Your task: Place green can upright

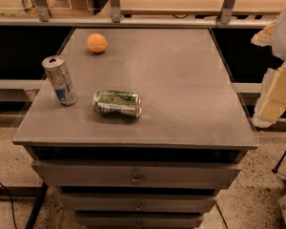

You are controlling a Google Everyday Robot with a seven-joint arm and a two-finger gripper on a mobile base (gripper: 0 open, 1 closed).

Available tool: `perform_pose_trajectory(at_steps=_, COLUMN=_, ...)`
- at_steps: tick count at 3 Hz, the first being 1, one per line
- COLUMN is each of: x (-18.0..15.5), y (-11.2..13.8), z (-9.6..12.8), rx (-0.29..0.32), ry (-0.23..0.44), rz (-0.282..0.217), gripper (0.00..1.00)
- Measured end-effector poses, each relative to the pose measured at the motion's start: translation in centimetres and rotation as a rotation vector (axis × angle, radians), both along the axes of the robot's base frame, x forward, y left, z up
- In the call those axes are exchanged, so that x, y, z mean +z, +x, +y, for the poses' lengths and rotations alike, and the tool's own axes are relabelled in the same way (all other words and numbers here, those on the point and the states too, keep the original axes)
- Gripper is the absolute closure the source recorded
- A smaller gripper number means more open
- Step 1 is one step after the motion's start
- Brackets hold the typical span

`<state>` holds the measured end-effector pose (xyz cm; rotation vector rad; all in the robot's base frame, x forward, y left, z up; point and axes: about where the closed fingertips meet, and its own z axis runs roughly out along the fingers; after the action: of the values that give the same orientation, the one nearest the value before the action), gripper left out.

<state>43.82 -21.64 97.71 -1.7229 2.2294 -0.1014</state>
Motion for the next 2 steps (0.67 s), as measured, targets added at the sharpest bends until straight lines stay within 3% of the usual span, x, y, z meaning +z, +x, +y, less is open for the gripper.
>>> perform_pose_trajectory(at_steps=2, x=0.4, y=0.4, z=1.3, rx=0.015, ry=-0.017, rz=-0.006, gripper=0.00)
